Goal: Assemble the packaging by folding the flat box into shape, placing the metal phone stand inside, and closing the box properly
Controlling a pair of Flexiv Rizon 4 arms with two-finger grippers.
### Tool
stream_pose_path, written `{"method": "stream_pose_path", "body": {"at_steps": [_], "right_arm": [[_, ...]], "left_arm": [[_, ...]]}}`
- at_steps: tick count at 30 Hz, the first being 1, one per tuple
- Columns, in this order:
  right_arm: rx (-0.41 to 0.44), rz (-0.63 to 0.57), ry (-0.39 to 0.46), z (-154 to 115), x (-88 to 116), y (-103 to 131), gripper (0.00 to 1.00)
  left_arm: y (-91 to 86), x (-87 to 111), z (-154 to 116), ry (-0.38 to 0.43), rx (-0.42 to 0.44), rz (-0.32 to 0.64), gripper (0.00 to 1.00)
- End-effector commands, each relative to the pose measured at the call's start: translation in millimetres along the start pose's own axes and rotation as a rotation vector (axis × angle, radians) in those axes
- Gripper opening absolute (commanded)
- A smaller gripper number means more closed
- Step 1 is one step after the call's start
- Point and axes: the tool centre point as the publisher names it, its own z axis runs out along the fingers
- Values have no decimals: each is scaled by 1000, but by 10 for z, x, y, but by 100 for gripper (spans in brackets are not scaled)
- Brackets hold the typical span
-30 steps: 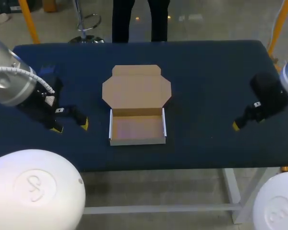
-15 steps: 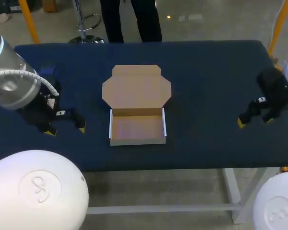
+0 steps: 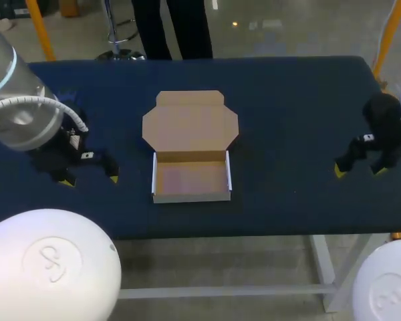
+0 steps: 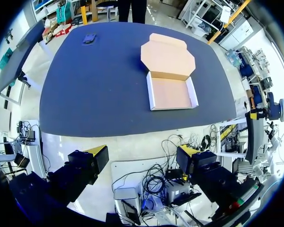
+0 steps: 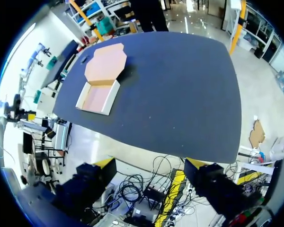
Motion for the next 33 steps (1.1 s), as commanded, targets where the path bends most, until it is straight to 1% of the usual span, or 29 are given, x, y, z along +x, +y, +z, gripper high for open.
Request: {"method": "stream_pose_path", "body": {"at_steps": [1, 7, 13, 17, 27, 33], "right_arm": [[-26, -1, -130, 22, 58, -94, 100], [-26, -1, -130, 22, 58, -94, 100], [-26, -1, -130, 22, 58, -94, 100], [-26, -1, -130, 22, 58, -94, 100], [-26, -1, -130, 22, 58, -94, 100], [-26, -1, -130, 22, 58, -94, 100]], "left_arm": [[-3, -6, 17, 3, -2, -9, 100], [-22, -37, 77, 1, -7, -24, 100], [-119, -111, 198, 3, -12, -22, 100], [-213, -216, 314, 8, -17, -15, 100], [-440, -513, 564, -18, -25, -35, 100], [-571, -643, 759, -35, -43, -39, 100]]}}
